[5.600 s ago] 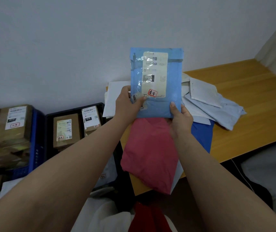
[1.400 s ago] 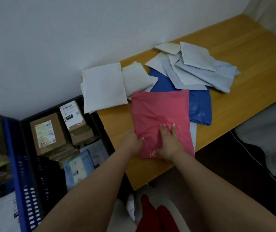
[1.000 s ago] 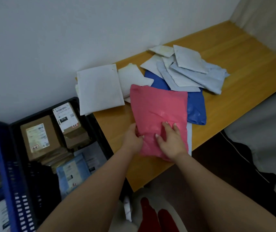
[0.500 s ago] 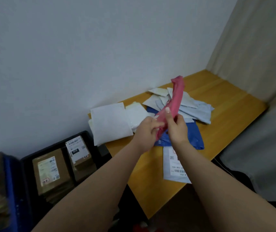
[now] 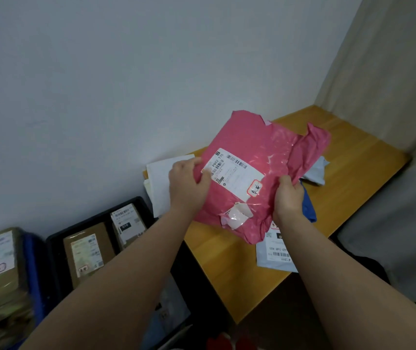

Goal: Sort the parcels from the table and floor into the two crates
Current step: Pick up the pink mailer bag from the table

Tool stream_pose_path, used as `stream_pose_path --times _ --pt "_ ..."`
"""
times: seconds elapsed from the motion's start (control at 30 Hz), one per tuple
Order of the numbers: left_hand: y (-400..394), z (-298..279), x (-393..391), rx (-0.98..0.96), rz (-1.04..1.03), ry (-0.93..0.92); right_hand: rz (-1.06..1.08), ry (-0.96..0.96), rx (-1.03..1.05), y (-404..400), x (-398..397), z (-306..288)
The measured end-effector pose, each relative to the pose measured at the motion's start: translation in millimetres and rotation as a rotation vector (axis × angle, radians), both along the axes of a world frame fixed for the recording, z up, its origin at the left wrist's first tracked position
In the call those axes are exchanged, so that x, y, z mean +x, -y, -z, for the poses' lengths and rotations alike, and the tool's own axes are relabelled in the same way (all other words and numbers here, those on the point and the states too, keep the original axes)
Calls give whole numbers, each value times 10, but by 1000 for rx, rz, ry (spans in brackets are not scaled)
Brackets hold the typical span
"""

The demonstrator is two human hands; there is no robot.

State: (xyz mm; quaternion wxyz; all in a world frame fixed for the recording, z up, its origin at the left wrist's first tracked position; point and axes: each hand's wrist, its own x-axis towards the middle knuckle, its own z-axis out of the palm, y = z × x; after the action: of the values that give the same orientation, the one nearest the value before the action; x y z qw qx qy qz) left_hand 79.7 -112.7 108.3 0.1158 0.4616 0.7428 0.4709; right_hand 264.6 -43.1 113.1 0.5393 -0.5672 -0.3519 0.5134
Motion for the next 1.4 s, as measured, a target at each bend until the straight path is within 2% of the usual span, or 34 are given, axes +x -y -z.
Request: stream_pose_path --times 0.1,0.2,0.3,0.53,0.63,0.7,0.77,0.83,0.93,0.97,1.13,1.4 --pt "-35 89 -140 -143 -66 71 -3 -32 -13 -17 41 34" --pt "-43 134 -131 -140 -10 276 -48 -36 -36 -50 86 54" --pt "-52 142 -65 -130 65 361 -109 -45 -39 -83 100 56" --pt "-113 143 -5 -102 81 234 -225 -164 -62 -176 151 109" --pt "-152 86 -53 -127 64 142 -302 -102 -95 -193 175 169" --pt "-194 44 -80 -141 5 6 -308 -95 -110 -205 171 210" --pt "-242 19 -76 -203 -145 -112 -240 -174 -129 -227 148 217" --pt "-263 31 -21 -225 -253 -13 -163 -286 -160 -263 116 201" --pt "-266 139 122 -65 -168 398 -156 -382 -199 -322 52 203" --pt "-266 182 184 -36 -149 477 -174 -398 -211 -327 23 206" --pt "-349 248 353 9 -216 556 -286 -510 -260 -334 -113 218" --pt "-243 278 210 78 -324 464 -330 -479 -272 -363 -128 328"
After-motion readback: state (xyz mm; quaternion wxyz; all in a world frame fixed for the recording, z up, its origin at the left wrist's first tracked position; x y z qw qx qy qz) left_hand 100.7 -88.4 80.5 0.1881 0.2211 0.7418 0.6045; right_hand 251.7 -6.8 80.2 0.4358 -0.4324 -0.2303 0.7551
